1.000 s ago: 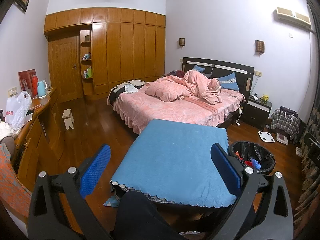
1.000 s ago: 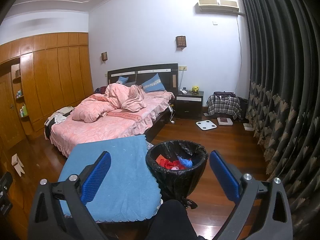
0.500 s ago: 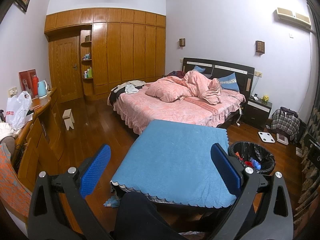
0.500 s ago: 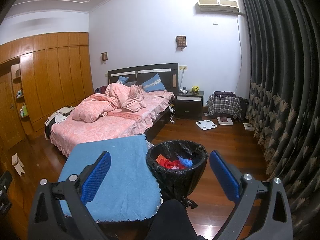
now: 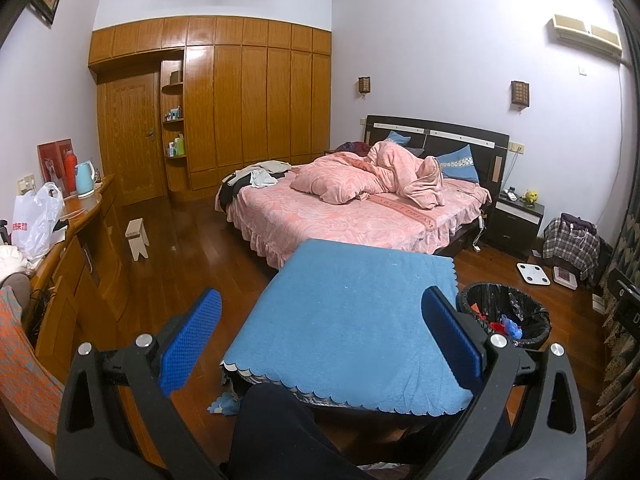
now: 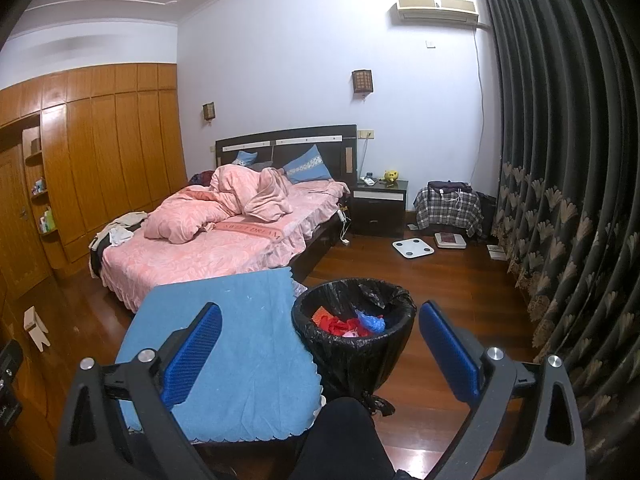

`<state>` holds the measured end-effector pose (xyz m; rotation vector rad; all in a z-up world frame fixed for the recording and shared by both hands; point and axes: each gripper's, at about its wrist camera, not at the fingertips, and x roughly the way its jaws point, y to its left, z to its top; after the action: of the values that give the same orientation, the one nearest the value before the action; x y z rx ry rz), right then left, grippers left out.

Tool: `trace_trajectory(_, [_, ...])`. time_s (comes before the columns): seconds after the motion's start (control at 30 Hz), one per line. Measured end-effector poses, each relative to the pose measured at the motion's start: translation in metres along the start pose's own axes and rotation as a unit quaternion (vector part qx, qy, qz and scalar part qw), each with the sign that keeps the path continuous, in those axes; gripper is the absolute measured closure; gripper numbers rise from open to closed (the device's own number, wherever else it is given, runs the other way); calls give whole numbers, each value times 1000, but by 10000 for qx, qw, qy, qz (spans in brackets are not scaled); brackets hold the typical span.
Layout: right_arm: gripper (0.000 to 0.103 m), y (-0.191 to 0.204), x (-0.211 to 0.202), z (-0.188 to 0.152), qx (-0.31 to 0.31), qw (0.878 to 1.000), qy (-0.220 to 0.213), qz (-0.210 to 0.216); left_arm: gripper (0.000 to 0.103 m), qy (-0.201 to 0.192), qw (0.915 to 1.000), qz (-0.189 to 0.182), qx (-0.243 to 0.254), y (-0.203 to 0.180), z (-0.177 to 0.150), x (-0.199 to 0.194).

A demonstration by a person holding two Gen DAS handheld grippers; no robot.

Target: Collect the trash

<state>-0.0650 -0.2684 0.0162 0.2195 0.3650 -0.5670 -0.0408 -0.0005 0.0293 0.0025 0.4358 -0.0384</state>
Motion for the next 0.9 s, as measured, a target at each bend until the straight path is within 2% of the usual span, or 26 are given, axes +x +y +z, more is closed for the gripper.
trace_trajectory(0.9, [6, -1, 0, 1, -1, 10000, 11, 1, 6, -16, 10000, 12, -8, 1, 1, -1])
